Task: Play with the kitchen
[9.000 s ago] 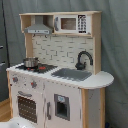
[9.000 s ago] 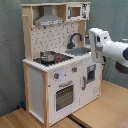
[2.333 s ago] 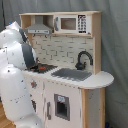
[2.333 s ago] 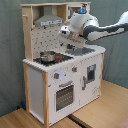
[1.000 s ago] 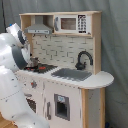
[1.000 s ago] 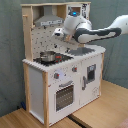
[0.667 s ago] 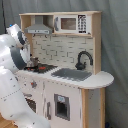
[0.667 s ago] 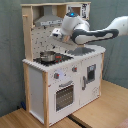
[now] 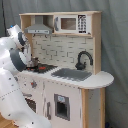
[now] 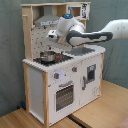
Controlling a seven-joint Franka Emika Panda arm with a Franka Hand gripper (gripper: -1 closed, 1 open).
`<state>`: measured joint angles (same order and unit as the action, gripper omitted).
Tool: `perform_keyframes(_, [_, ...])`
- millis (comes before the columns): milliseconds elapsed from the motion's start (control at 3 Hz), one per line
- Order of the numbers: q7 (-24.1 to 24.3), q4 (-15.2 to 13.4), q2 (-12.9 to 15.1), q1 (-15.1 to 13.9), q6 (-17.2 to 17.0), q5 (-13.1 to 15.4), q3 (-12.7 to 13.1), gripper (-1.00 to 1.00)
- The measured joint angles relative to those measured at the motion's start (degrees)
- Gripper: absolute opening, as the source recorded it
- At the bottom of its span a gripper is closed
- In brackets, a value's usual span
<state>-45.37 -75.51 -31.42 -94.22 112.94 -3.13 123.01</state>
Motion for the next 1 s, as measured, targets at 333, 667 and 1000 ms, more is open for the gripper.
perform_keyframes(333, [-0.78,4.2,-2.54,-3.48,-1.34,-1.53,2.02,1.0])
perform_keyframes(667, [-1.35,8.55,-4.8,-6.73,-3.06,-2.72,3.92,1.0])
perform_keyframes(1000, [-1.69,12.77,-6.66,-9.62,-5.02,-3.53,5.68,1.0])
